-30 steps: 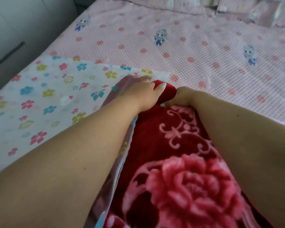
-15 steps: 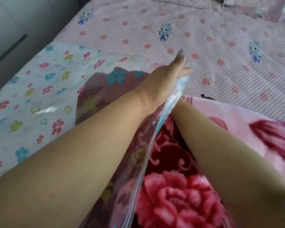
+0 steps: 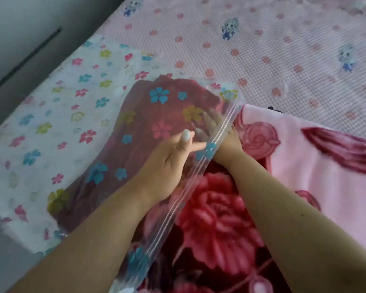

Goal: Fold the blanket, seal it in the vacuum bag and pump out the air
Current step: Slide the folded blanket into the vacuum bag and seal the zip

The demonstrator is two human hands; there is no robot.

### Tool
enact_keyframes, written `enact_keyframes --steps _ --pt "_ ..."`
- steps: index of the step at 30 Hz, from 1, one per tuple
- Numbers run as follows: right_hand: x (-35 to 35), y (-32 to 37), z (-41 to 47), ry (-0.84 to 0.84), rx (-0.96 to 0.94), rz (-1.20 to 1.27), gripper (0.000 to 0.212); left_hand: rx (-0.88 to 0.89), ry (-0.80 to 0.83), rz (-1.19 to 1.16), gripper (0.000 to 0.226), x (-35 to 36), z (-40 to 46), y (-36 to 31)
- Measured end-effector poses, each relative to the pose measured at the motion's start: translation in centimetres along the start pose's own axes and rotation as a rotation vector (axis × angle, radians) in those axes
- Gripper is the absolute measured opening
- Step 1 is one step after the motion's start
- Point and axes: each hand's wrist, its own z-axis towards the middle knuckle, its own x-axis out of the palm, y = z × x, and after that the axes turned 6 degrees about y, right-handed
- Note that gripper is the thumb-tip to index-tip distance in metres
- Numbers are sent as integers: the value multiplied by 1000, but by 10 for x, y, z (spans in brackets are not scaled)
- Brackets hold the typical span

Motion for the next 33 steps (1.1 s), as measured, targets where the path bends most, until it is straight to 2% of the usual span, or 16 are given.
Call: enact_keyframes --steps 3,5,7,8,11,13,15,18,21,23,25,27,33 --pt "22 18 -49 -87 -68 85 61 -82 -137 -29 74 7 -56 20" --pt "34 39 -87 -135 -128 227 58 -129 -203 -76 94 11 -79 30" --pt "41 54 -119 -139 -190 307 53 -174 -196 -89 115 14 -101 38" --pt "46 60 -134 -127 -210 333 50 -175 -196 -58 114 17 -115 39" --pt "55 75 -163 -34 -231 559 32 -138 -220 121 76 31 -157 41" --pt "55 83 -175 30 -211 718 25 -168 -130 378 90 38 -176 44" --pt "56 89 -184 -3 -196 758 27 -219 -100 531 106 38 -185 52" --pt "67 97 -210 -64 -146 612 31 -231 -115 498 94 35 -196 58" --pt "98 107 -246 -62 -184 308 38 -210 -176 429 71 29 -202 65" --pt "119 109 -266 -51 -163 103 61 -189 -262 429 56 26 -199 70" --pt "139 107 -275 -18 -148 -57 85 -215 -329 407 51 23 -193 76" --pt "158 104 -271 14 -157 -197 102 -258 -385 323 46 22 -188 81" --pt "177 105 -230 -51 -83 -387 110 -218 -502 194 36 21 -182 86"
